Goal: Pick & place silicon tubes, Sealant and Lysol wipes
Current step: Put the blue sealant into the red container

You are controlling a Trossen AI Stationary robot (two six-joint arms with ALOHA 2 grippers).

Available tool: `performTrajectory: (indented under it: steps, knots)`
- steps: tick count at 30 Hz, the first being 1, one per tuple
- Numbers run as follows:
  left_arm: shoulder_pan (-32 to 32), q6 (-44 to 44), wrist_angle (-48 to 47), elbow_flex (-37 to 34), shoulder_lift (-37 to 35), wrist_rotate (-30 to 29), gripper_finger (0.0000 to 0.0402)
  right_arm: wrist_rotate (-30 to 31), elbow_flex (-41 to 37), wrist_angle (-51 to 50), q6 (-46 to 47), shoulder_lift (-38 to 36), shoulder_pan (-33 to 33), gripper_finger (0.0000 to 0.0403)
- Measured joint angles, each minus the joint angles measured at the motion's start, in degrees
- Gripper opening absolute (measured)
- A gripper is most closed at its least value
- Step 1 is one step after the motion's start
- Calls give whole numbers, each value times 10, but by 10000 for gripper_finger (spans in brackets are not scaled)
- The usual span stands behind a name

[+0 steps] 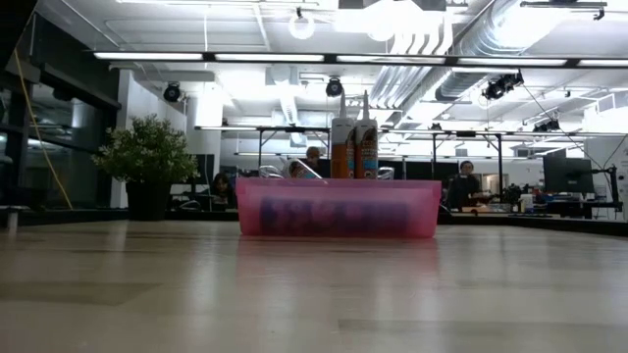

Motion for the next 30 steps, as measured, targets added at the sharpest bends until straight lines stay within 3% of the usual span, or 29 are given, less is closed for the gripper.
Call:
performTrajectory:
  steps: [7,15,26,28,30]
  knots:
    - [0,12,0,0,0,-5,196,-1,0,3,16,0,0,211]
    - [-1,15,-2,0,0,-16,196,-2,0,-1,15,3,0,209]
    - [0,13,-15,0,-1,12,196,-3,0,-7,30,4,0,209]
    - [0,8,-22,0,-2,17,196,-2,0,-8,28,4,0,232]
    - [0,-8,-33,0,-2,18,191,10,0,-6,29,-2,0,283]
